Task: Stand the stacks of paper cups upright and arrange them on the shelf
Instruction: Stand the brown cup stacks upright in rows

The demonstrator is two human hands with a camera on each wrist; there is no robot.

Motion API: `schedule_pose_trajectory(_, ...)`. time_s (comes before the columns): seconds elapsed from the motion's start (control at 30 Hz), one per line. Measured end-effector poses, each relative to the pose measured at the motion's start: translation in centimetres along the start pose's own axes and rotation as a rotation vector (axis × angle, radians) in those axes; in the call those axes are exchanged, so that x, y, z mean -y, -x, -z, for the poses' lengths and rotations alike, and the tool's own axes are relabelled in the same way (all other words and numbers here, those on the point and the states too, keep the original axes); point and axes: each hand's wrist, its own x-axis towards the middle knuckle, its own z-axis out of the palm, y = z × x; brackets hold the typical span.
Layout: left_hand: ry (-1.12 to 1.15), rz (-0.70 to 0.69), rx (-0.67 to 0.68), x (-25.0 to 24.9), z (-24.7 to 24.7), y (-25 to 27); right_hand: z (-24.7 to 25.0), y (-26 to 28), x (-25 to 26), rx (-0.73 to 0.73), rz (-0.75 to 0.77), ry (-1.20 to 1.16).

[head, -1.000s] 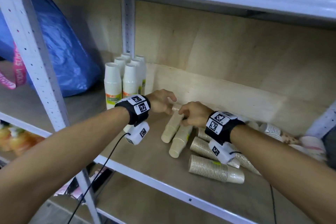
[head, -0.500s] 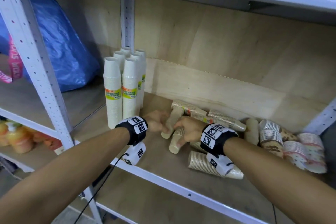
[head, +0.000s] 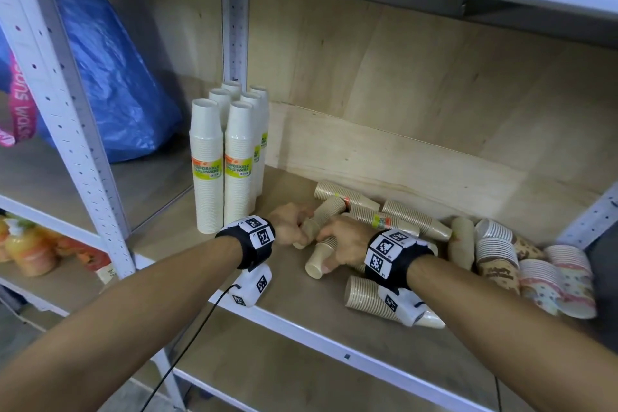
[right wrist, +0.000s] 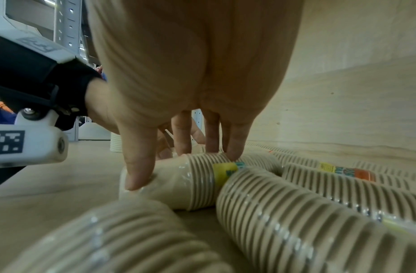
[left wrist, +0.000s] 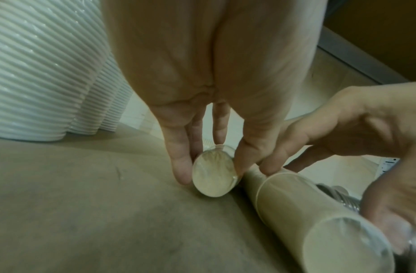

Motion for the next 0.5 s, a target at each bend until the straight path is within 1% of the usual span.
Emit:
schedule_pose_trajectory(0.17, 0.032, 0.017, -0.014, 0.7, 0.8, 0.1, -0.5, -0.3, 0.4, 0.009, 0.027, 0.028)
schedule_pose_trajectory(0.37, 0.029, -0.005, -0.023, 0.9, 0.3, 0.2, -1.3, -1.1, 0.8, 0.058, 0.072, 0.173)
schedule_pose_trajectory(0.5, 0.001, -0.012, -0.022, 0.9, 0.5, 0.1, -1.6, -1.1, 0.9, 0.054, 0.084, 0.232)
